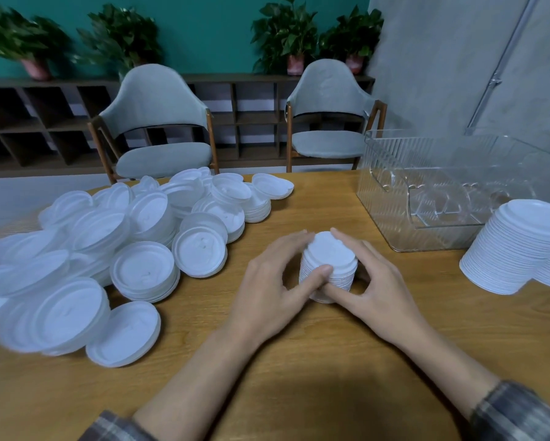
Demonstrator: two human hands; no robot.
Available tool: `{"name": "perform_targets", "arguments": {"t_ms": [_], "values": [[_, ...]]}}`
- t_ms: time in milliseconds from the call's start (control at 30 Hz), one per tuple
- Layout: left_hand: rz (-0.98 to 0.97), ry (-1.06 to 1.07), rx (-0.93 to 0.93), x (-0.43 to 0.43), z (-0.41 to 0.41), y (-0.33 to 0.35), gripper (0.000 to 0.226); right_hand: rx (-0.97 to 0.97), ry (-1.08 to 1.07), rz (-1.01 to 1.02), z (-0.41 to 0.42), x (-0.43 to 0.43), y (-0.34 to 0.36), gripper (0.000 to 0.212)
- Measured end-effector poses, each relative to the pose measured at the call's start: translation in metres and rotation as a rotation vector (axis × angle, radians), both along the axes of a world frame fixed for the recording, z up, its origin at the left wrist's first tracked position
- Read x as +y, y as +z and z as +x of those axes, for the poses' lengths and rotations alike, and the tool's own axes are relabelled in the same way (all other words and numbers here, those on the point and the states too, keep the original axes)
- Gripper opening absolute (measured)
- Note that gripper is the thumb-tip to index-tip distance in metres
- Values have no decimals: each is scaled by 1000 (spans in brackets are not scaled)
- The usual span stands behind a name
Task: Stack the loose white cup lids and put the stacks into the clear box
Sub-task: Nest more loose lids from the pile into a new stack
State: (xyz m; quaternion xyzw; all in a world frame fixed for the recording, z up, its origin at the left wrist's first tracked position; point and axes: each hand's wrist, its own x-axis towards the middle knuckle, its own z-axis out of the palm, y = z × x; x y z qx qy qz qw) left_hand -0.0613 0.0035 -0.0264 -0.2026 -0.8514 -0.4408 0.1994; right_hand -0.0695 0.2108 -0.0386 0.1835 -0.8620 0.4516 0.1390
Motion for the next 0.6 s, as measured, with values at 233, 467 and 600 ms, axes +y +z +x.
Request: {"name": "perform_targets", "arguments": {"t_ms": [233,467,600], "values": [[-186,429,129,-68,3,-9,26,-11,-1,16,5,-23,1,82],[-323,529,8,-75,-1,-6,34,-14,14,11,1,-31,2,82],[-293,534,-75,-76,-4,-9,38,-15,45,31,-9,-37,4,81]]}}
